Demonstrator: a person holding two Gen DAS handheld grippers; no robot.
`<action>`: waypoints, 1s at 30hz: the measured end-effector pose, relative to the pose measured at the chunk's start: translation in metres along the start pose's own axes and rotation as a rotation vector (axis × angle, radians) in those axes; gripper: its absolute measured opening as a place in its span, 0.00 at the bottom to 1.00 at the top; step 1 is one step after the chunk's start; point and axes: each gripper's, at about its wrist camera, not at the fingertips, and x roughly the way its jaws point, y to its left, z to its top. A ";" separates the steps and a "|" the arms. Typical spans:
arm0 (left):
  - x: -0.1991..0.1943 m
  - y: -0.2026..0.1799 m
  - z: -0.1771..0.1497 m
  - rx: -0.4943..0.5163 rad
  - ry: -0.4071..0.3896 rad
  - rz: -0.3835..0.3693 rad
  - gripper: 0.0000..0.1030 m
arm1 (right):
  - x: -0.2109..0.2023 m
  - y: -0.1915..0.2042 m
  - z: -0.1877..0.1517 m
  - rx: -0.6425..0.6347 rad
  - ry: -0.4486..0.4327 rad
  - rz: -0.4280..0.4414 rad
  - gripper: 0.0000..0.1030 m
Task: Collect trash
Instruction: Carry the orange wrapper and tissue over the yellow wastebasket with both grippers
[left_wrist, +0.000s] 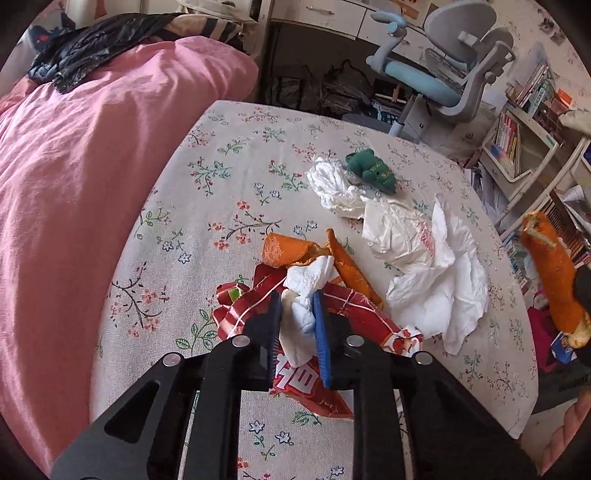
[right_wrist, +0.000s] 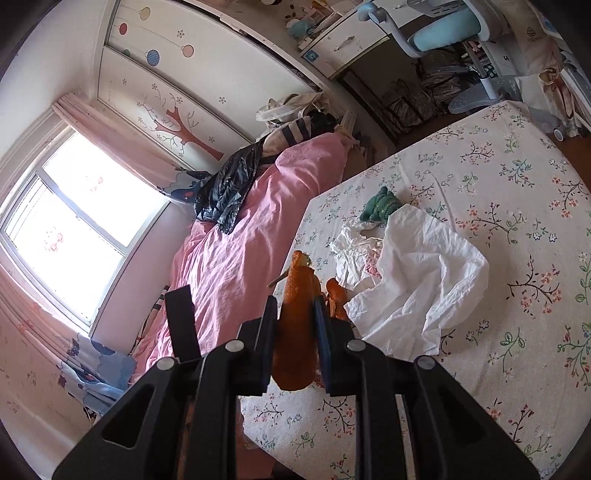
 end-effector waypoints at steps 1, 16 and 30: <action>-0.006 0.001 0.002 -0.008 -0.016 -0.008 0.16 | 0.001 0.000 0.000 -0.002 0.002 0.000 0.20; -0.088 -0.005 -0.015 -0.060 -0.205 -0.049 0.16 | 0.006 0.007 -0.007 -0.071 0.015 -0.036 0.20; -0.136 0.005 -0.061 -0.085 -0.242 -0.060 0.16 | -0.007 0.038 -0.037 -0.176 0.001 -0.066 0.20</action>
